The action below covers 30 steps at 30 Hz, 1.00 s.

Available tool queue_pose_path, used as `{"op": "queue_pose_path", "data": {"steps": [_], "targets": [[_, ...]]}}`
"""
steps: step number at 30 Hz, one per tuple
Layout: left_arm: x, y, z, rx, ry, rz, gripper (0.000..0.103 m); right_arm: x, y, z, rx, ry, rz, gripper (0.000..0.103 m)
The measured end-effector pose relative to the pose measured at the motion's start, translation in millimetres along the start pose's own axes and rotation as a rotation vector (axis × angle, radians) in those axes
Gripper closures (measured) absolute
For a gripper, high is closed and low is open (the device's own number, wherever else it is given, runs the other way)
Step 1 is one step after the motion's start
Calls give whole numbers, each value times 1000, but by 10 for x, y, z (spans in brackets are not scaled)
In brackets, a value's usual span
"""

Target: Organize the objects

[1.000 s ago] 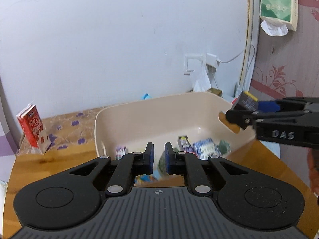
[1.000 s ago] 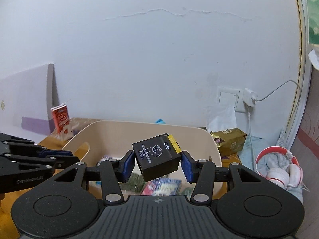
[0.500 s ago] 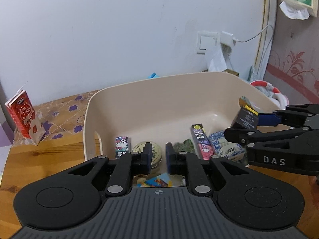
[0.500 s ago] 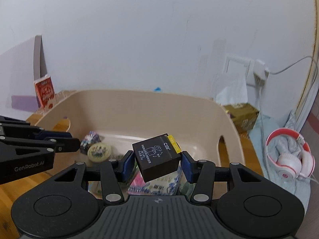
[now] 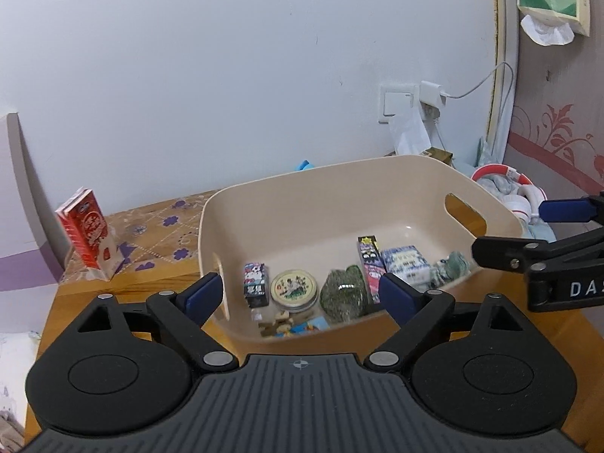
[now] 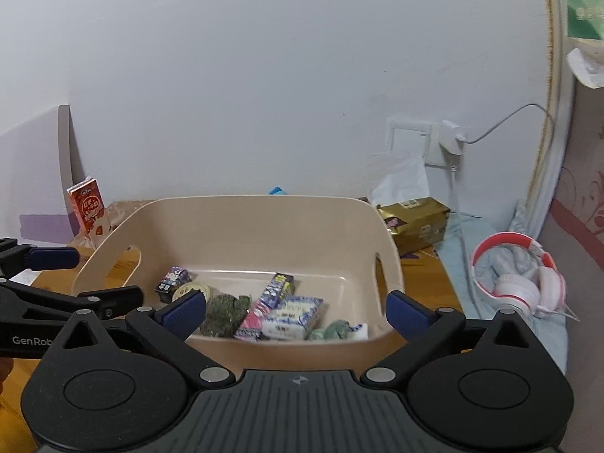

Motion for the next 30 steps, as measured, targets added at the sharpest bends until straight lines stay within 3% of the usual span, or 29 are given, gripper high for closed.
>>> {"op": "queue_pose_path", "data": {"steps": [8, 21, 30], "targets": [[-360, 67, 223, 4, -11, 34, 12, -397, 42, 173, -10, 1, 13, 0], [-1044, 81, 721, -45, 41, 0, 12, -974, -75, 612, -46, 22, 25, 0], [-1401, 75, 1028, -64, 50, 20, 12, -1390, -225, 895, -53, 28, 3, 0]]}}
Point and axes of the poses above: each gripper's, at about its wrist camera, not at the fingertips, and x roughly the way its jaws point, y to its right, z to its underside, the point moved 3 cm from there along x, roughly the way its jaws point, and after that the axes turned 6 degrees about x, right-handed, at the moved point
